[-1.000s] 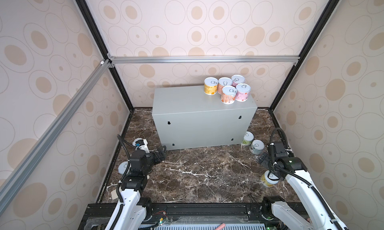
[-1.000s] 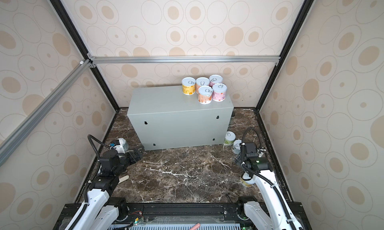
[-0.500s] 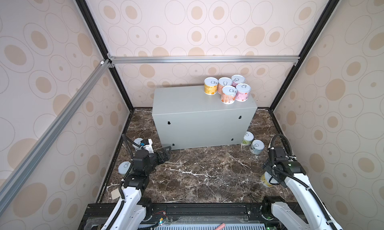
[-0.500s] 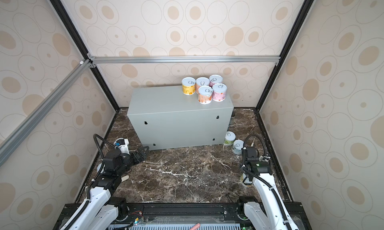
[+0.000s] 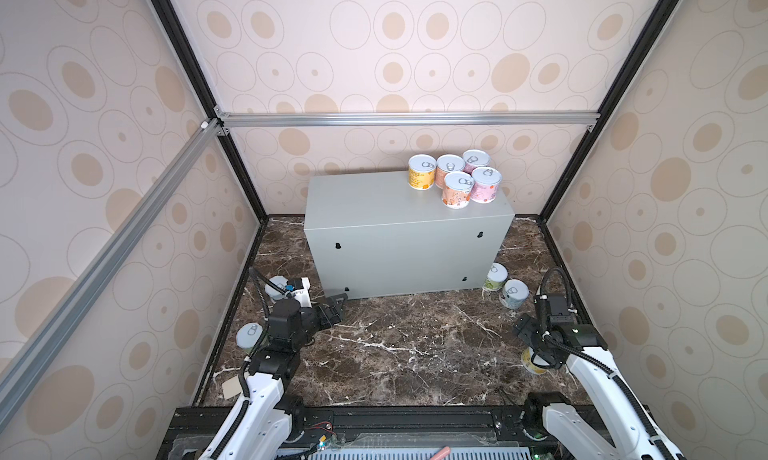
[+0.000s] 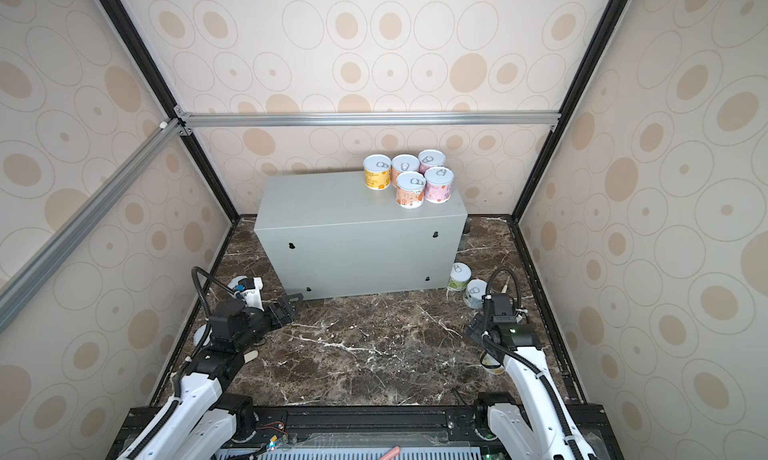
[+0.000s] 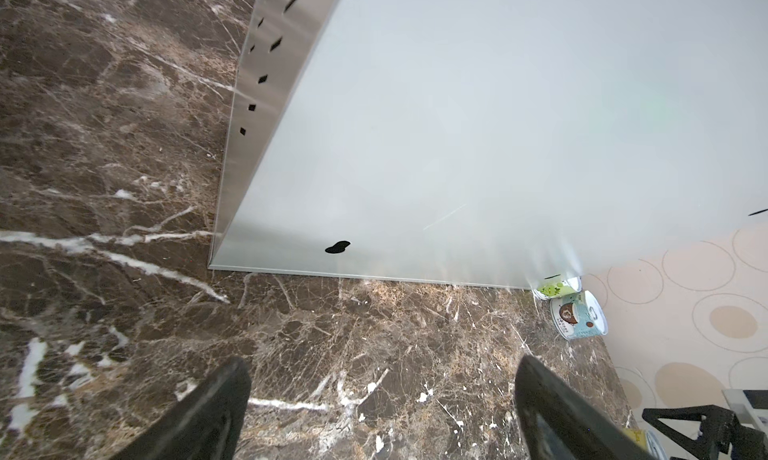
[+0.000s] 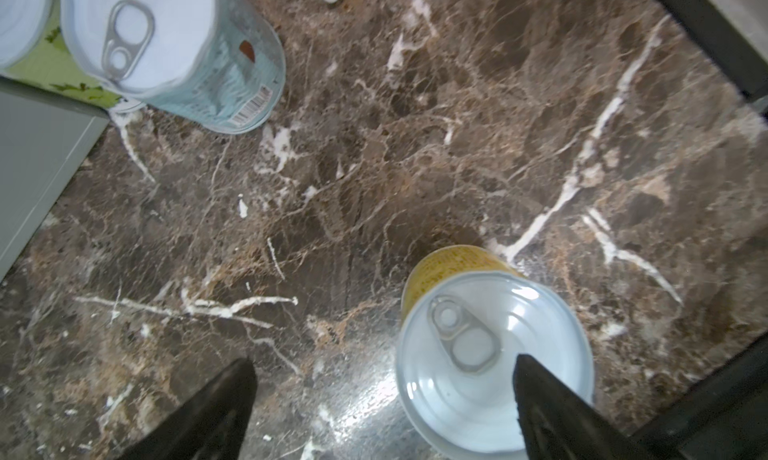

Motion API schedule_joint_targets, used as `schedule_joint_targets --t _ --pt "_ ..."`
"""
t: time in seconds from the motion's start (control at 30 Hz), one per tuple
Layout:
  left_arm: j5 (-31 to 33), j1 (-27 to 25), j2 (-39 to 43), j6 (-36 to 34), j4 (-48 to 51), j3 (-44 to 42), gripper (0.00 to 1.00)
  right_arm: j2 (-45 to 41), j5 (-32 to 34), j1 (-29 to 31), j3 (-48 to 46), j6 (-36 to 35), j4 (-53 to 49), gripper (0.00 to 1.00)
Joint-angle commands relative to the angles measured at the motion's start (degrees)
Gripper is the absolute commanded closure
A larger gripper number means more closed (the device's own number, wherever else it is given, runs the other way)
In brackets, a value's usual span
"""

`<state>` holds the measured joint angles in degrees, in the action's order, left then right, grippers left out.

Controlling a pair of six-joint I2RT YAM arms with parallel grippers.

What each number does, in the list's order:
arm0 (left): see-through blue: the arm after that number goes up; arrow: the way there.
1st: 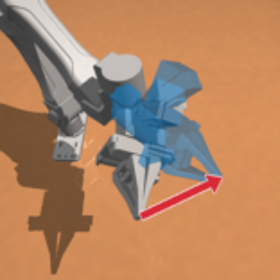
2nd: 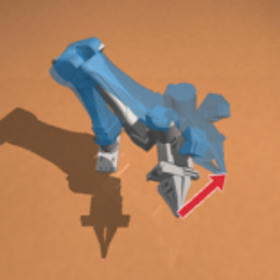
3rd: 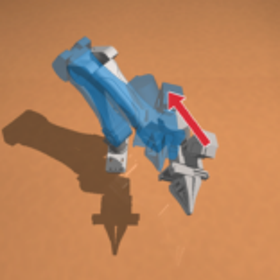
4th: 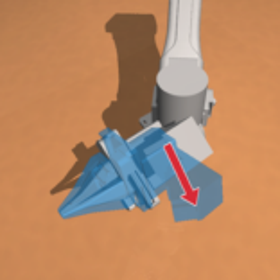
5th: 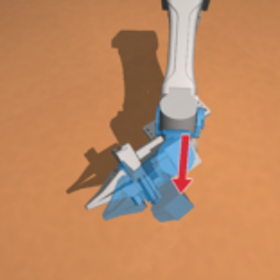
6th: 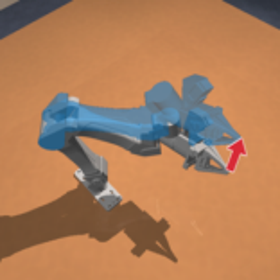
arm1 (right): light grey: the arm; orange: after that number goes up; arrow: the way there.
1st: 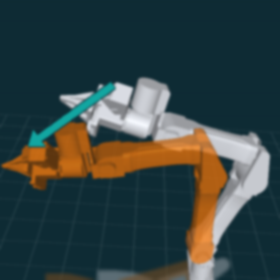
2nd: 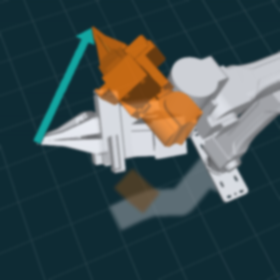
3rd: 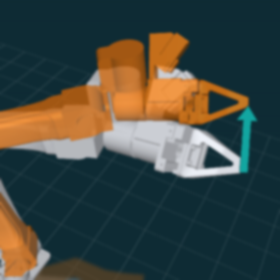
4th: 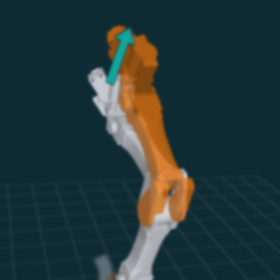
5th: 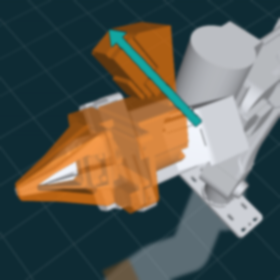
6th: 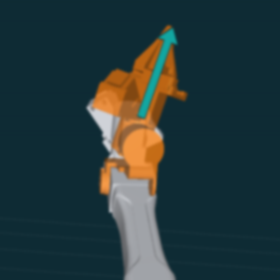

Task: Place and organize the canned foods onto the counter
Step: 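Center the right gripper over the yellow-labelled can on the table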

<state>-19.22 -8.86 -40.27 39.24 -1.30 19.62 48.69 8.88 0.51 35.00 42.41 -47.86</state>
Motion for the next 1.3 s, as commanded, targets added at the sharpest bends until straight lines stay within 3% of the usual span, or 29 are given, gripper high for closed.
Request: schedule_joint_targets --t 0.0,0.3,0.67,0.8,1.0,1.27 --pt "-0.2 -0.5 0.9 0.4 -0.9 0.1 0.01 1.1 -5.6 0.0 -0.6 -1.6 1.6 0.01" --pt "-0.2 -0.7 1.0 0.4 -0.9 0.0 0.01 2.1 -7.1 4.3 1.2 -0.6 3.2 0.01" --pt "0.1 -0.8 1.4 0.3 -0.5 0.1 0.01 2.8 5.8 4.9 10.3 -0.2 -8.7 0.01" --pt "-0.1 -0.9 0.9 0.4 -0.7 0.1 0.01 4.3 10.9 0.2 11.6 2.2 -15.2 0.01" --pt "0.0 -2.0 -0.1 0.4 -0.8 0.2 0.01 1.1 8.4 -9.9 9.4 1.4 -13.8 0.01" --pt "0.0 -3.0 -0.6 0.4 -0.8 0.3 0.01 2.5 3.0 -11.1 3.4 2.1 -7.8 0.01"
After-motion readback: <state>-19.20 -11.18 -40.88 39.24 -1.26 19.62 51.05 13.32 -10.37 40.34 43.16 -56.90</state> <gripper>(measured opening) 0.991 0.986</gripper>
